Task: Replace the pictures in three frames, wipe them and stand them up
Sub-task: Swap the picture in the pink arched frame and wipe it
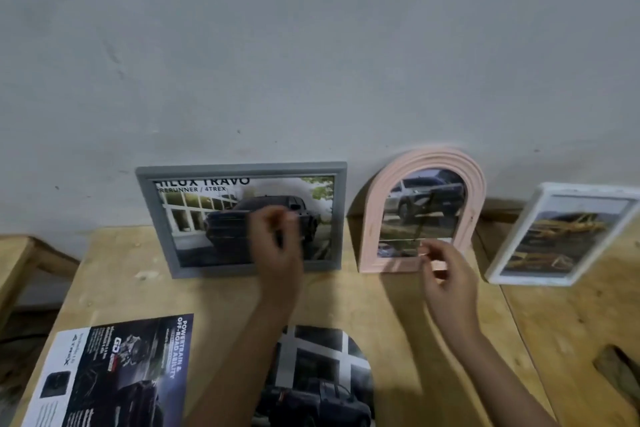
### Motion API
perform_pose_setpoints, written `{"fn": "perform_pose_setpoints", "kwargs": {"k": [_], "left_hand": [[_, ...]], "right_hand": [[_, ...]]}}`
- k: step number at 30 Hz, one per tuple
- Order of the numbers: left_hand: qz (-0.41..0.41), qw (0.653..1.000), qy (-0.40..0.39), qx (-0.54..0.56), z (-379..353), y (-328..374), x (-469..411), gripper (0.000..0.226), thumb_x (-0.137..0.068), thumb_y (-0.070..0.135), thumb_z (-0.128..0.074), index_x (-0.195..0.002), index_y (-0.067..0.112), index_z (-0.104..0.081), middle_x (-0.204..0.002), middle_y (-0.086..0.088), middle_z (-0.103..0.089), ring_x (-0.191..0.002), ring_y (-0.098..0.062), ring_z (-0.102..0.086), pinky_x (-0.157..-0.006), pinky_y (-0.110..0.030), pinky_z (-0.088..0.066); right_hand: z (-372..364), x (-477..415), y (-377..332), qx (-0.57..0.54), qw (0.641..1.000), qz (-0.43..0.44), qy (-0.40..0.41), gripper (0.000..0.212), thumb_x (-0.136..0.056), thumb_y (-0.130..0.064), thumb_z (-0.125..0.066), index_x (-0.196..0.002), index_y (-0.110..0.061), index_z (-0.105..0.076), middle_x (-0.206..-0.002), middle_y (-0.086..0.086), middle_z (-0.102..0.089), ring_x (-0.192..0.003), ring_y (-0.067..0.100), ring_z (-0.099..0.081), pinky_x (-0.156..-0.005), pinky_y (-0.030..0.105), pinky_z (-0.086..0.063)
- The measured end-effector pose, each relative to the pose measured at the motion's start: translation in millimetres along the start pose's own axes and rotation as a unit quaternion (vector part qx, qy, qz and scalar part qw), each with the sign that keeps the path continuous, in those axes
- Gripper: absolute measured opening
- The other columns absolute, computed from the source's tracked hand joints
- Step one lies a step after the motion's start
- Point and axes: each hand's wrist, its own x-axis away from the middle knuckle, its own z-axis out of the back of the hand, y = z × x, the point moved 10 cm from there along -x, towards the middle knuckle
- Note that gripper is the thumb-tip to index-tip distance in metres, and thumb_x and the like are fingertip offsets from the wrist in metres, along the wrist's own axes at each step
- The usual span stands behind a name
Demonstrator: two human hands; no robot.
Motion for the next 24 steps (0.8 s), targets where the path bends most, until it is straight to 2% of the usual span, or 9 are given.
{"fn": "perform_pose_setpoints", "kwargs": {"k": [2,3,6,9,12,15,17,20,24], "left_hand": [[-0.039,0.99,-0.136,-0.023,-64.9,13.9,18.0,0.015,-0.092,0.028,-0.047,-0.106,0.021,-0.049,-0.097,0.0,-0.05,-0.089,-0.011,-0.051,-0.081,-0.022,-0.044],[-0.062,0.983,-0.168,-0.047,-88.1,19.3,23.0,0.021,-0.094,0.027,-0.045,-0.111,0.016,-0.049,-0.1,0.002,-0.048,-0.093,-0.01,-0.047,-0.085,-0.016,-0.04],[-0.037,0.978,-0.183,-0.094,-127.5,23.1,25.4,0.037,-0.097,0.023,-0.038,-0.129,0.005,-0.043,-0.116,0.001,-0.043,-0.104,0.002,-0.035,-0.09,0.003,-0.021],[0.028,0.976,-0.184,-0.116,-150.4,5.8,22.1,0.042,-0.1,0.018,-0.033,-0.139,0.002,-0.035,-0.137,-0.01,-0.041,-0.126,-0.014,-0.036,-0.103,-0.011,-0.021],[0.095,0.975,-0.19,-0.069,-166.2,-4.4,17.4,0.039,-0.101,0.021,-0.029,-0.137,0.009,-0.04,-0.13,-0.001,-0.047,-0.121,-0.012,-0.043,-0.104,-0.022,-0.03],[0.161,0.973,-0.164,-0.009,-166.1,-2.7,16.6,0.026,-0.102,0.027,-0.027,-0.109,0.018,-0.05,-0.094,0.007,-0.054,-0.085,-0.004,-0.051,-0.078,-0.025,-0.04],[0.175,0.972,-0.156,-0.003,-158.9,4.4,19.8,0.026,-0.102,0.031,-0.027,-0.103,0.02,-0.05,-0.09,0.003,-0.054,-0.081,-0.007,-0.051,-0.071,-0.026,-0.04],[0.169,0.972,-0.161,0.028,-140.2,17.1,31.3,0.028,-0.1,0.036,-0.032,-0.1,0.024,-0.057,-0.106,-0.006,-0.058,-0.098,-0.019,-0.057,-0.085,-0.035,-0.045],[0.155,0.958,-0.242,0.006,-113.4,28.5,67.6,0.03,-0.099,0.037,-0.038,-0.119,0.032,-0.06,-0.128,0.003,-0.051,-0.117,-0.015,-0.051,-0.1,-0.033,-0.042]], "right_hand": [[23.4,-9.5,51.0,0.018,0.996,-0.075,0.045,0.032,-0.086,0.004,-0.055,-0.116,-0.006,-0.057,-0.112,0.01,-0.059,-0.1,0.02,-0.057,-0.073,0.014,-0.044],[28.7,-14.5,72.5,0.031,0.992,-0.109,0.047,0.034,-0.088,0.002,-0.054,-0.122,-0.002,-0.053,-0.12,0.015,-0.056,-0.105,0.021,-0.054,-0.078,0.019,-0.044],[28.3,-29.7,111.2,0.073,0.985,-0.158,0.004,0.049,-0.091,-0.004,-0.051,-0.138,-0.002,-0.038,-0.138,0.016,-0.043,-0.123,0.028,-0.047,-0.097,0.034,-0.043],[19.2,-47.4,131.8,0.025,0.982,-0.184,-0.043,0.053,-0.093,-0.004,-0.049,-0.143,-0.006,-0.032,-0.143,0.012,-0.042,-0.129,0.028,-0.042,-0.103,0.036,-0.037],[9.1,-53.0,150.6,-0.037,0.966,-0.232,-0.107,0.051,-0.093,-0.004,-0.048,-0.142,-0.012,-0.035,-0.137,0.01,-0.05,-0.124,0.029,-0.048,-0.102,0.042,-0.043],[10.2,-45.5,147.1,-0.044,0.97,-0.205,-0.123,0.039,-0.095,-0.001,-0.044,-0.133,-0.008,-0.047,-0.127,0.01,-0.056,-0.117,0.027,-0.052,-0.092,0.033,-0.044],[22.2,-33.8,135.6,-0.029,0.984,-0.146,-0.101,0.032,-0.094,-0.003,-0.048,-0.125,-0.008,-0.054,-0.119,0.007,-0.06,-0.11,0.023,-0.055,-0.086,0.028,-0.045],[50.7,-2.5,116.5,-0.05,0.995,-0.04,-0.082,0.016,-0.088,0.0,-0.058,-0.102,-0.006,-0.063,-0.096,0.007,-0.066,-0.09,0.017,-0.061,-0.074,0.02,-0.046],[100.8,52.3,97.5,-0.047,0.991,0.096,-0.075,0.007,-0.081,-0.012,-0.065,-0.087,-0.015,-0.065,-0.078,-0.004,-0.058,-0.08,-0.002,-0.054,-0.07,0.009,-0.04]]}}
